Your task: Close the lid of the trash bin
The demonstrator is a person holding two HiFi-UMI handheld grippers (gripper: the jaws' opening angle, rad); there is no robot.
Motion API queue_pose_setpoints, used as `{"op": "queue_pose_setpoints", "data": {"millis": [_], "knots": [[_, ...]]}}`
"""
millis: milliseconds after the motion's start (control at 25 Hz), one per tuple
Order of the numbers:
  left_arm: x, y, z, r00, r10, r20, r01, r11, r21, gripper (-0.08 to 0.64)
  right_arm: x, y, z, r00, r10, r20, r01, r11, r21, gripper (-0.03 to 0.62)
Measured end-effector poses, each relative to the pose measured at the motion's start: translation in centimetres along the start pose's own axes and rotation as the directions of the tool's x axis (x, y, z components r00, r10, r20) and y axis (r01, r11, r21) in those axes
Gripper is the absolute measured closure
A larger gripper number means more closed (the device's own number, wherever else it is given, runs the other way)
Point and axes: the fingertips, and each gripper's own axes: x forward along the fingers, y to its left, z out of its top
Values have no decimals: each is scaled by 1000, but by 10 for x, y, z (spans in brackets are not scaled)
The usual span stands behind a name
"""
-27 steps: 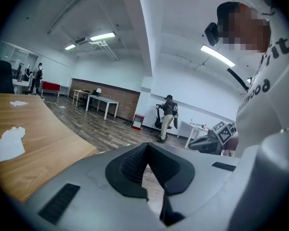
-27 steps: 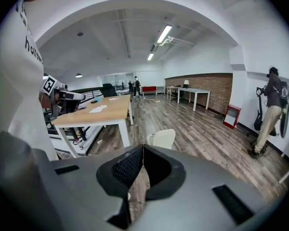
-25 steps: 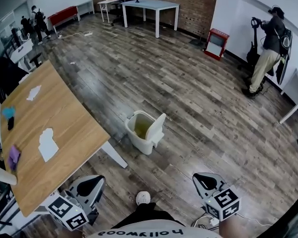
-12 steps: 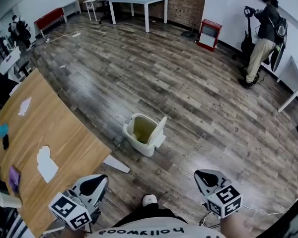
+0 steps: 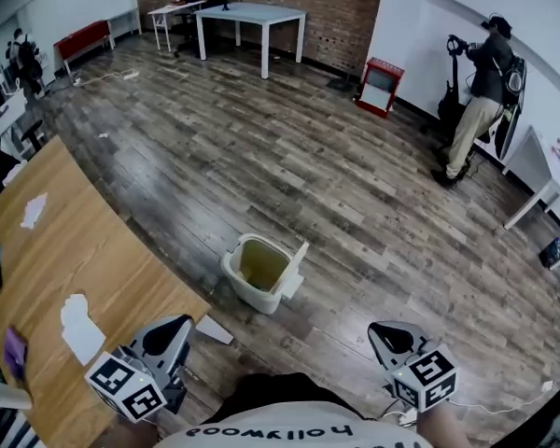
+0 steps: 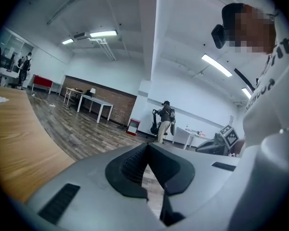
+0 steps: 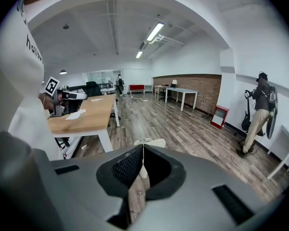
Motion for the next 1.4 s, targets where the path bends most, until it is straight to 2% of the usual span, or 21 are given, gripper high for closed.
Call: {"op": "queue_pose_setpoints", "data": {"millis": [320,440,640,960,1240,1400], "knots": [[-8,33,-1,999,47,22,-46,998,-48,555,11,9,33,1000,11,-16,-13,994,-112,581],[-9,38,-6,998,49,36,-46,997,-59,555,14,8,29,1000,5,-25,-8,994,-105,581],[-17,40,-16,998,56,13,-56,997,-56,555,23,10,18,999,10,-36,-12,998,-69,581],[-18,28,-8,999,42,28,-41,998,-47,555,18,17,25,998,33,-44,-38,992,-120,581],[-17,22,-23,999,46,-20,-47,999,-20,555,9,11,18,998,8,-62,-17,991,-133,581],[-19,27,-24,998,68,5,-67,997,-39,555,22,11,22,997,40,-60,-49,987,-153,581]]}}
